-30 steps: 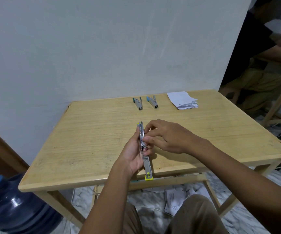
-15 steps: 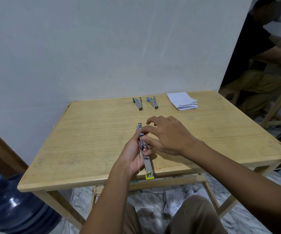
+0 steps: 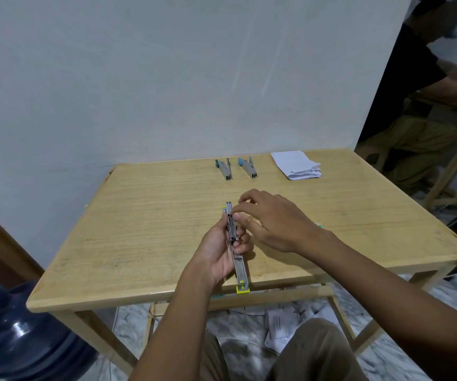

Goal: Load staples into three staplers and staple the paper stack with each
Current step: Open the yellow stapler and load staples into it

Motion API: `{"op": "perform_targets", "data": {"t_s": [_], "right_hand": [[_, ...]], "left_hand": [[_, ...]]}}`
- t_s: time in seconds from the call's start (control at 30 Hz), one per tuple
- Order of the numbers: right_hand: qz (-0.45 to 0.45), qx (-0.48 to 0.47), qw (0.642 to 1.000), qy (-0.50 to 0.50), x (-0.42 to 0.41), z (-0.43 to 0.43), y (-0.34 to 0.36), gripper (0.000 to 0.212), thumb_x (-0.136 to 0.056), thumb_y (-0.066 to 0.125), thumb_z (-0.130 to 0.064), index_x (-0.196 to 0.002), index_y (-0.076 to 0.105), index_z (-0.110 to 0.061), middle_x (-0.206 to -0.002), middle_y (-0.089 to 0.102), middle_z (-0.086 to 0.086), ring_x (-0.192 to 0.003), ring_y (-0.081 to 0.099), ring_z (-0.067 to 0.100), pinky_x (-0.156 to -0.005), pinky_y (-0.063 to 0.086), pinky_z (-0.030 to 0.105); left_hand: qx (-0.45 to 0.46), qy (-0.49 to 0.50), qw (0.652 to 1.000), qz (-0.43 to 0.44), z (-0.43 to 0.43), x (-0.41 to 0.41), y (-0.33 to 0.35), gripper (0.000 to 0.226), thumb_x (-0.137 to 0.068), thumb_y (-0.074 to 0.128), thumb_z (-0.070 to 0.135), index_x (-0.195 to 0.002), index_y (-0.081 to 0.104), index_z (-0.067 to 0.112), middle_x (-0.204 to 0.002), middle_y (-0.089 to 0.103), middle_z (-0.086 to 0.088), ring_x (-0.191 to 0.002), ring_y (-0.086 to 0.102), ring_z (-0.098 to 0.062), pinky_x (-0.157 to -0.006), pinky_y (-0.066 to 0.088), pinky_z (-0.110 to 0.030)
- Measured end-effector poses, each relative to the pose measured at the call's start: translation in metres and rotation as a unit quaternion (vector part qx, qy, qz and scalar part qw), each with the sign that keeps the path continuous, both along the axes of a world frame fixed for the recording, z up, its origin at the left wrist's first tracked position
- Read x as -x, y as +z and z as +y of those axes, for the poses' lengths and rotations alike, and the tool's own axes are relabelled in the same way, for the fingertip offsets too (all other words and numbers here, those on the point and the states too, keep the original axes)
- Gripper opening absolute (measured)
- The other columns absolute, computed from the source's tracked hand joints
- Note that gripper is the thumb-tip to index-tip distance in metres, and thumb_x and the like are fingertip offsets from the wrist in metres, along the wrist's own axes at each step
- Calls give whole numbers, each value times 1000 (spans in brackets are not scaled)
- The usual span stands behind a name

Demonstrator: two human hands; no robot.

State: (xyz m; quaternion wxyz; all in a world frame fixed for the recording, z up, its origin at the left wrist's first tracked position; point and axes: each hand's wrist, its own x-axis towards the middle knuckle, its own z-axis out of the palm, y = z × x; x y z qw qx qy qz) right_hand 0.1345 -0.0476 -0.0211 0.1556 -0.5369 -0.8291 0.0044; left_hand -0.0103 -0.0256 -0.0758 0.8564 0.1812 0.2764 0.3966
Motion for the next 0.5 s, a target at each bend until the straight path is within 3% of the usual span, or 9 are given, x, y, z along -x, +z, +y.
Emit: {"op": "perform_targets", "data": {"t_s": [0.23,0.37,0.5], "right_hand": [[-31,31,999,-27,1,-1,3,54,-97,18,-62,-137,48,-41,-136,47,-8,-121,48,14,-96,38,38],[133,47,990,-2,-3,-9,-1,56,-87,31,-70,-126,57,-39,-122,56,-16,-107,57,5,-89,47,36],[235,3,967,93,-6,-20,-13,24,-83,69,-43,-102,68,-28,-97,66,-15,-87,63,4,-78,53,33]], "left_hand": [[-8,5,1000,18,-1,-1,2,53,-102,38,47,-73,54,6,-59,41,-4,-39,38,-9,-33,33,-18],[-3,13,1000,10,-2,0,2,47,-103,36,44,-81,54,7,-56,44,-3,-37,40,-10,-33,32,-18],[11,16,1000,2,1,1,-3,37,-103,37,43,-103,49,8,-66,45,-5,-36,43,-11,-33,35,-17]]}}
